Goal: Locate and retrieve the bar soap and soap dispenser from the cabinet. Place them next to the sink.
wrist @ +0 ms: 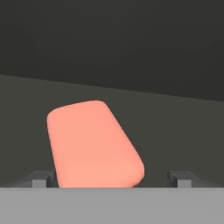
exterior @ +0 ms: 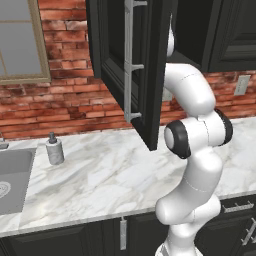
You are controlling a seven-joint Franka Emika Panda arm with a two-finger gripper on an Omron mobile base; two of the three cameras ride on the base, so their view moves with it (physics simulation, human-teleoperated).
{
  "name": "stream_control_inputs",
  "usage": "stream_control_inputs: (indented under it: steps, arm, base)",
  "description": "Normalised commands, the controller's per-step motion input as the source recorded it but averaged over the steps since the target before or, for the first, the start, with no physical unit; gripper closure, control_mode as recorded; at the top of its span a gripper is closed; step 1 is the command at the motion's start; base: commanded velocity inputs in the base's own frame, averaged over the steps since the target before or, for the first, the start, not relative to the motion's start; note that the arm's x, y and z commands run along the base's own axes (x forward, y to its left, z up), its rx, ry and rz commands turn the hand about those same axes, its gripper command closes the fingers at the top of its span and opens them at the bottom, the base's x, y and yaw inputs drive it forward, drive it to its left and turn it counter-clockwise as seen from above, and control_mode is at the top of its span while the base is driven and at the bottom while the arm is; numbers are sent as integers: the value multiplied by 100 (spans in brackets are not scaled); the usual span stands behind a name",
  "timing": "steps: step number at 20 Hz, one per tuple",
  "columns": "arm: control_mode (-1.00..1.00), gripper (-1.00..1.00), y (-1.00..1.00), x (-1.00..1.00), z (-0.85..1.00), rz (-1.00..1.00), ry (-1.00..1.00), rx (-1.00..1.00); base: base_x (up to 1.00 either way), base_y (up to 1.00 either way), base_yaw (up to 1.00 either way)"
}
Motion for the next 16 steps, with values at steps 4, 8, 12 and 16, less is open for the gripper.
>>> stream_control_inputs:
  steps: [4,8,12,16]
  arm:
    - [-100,-100,0,23,-12,1,-7,0]
    - [-100,-100,0,19,-8,0,-9,0]
    - [-100,-100,3,12,-5,0,-4,0]
    - [-100,-100,6,3,-9,0,0,0]
  base:
    - [0,0,0]
    - [0,0,0]
    - [0,0,0]
    - [0,0,0]
